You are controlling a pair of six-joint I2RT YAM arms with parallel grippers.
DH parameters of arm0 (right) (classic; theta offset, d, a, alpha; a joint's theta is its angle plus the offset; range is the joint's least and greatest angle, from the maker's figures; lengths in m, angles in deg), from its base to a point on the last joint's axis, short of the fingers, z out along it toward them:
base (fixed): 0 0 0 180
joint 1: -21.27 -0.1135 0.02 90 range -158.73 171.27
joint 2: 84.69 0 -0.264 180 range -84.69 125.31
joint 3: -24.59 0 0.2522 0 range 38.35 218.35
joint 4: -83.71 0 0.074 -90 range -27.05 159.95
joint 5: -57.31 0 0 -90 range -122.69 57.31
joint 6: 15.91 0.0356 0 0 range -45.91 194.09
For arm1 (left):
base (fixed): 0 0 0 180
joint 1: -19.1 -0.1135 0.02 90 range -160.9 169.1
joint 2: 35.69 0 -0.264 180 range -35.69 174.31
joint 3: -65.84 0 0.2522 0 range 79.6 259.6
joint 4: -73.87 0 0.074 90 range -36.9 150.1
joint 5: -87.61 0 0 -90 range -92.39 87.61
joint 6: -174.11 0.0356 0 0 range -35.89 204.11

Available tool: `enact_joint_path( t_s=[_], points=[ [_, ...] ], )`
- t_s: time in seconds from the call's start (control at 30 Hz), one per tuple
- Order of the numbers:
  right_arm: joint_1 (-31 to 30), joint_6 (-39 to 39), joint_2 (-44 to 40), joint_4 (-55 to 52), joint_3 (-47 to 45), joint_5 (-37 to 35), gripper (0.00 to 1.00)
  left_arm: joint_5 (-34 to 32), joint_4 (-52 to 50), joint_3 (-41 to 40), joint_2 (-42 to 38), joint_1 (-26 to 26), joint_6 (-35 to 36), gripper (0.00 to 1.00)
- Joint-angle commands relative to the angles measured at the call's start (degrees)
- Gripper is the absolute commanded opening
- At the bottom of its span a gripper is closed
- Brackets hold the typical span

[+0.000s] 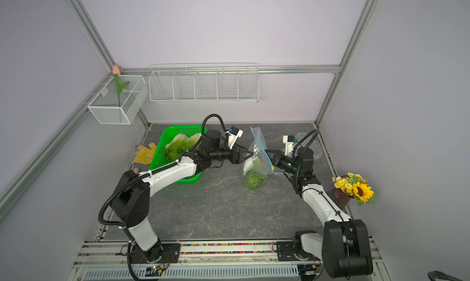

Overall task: Open the zip-top bag and take out the chinese cabbages
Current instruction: Open the zipper of the food storage bag at the center of the board.

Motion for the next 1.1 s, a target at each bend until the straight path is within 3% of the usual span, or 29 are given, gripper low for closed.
enact_joint_path(
  t_s=[0.0,0.17,0.37,0.4,0.47,0.53,0.67,1.07],
  points=[
    [0.4,-1.0,0.5,1.6,-0.5,1.9,0.07,-5.0,-5.8,5.2,4.0,0.1,3.6,0.75],
    [0.3,-0.4,1.6,2.8,-0.5,3.0,0.07,-4.9,-6.5,10.8,8.4,0.2,5.2,0.76],
    [0.3,-0.8,1.4,2.2,-0.9,3.1,0.07,-0.9,-6.0,16.2,12.4,0.3,4.4,0.6],
    [0.3,-0.8,1.3,2.2,-0.9,3.0,0.07,-0.3,-5.9,16.9,12.8,0.3,4.1,0.55],
    [0.3,-1.0,1.2,1.9,-1.1,2.7,0.07,1.5,-5.4,17.7,13.4,0.3,3.2,0.36],
    [0.4,-1.6,0.8,0.7,-1.0,1.9,0.07,2.6,-4.9,17.5,13.5,0.3,2.5,0.0],
    [0.5,-4.2,-0.7,-3.7,-0.7,-0.6,0.07,2.0,-3.8,15.5,11.9,-0.1,1.9,0.0],
    [2.1,-10.8,-10.4,-18.0,-0.7,-17.9,0.07,-0.6,2.7,3.6,3.3,-4.4,-1.2,0.0]
  ],
)
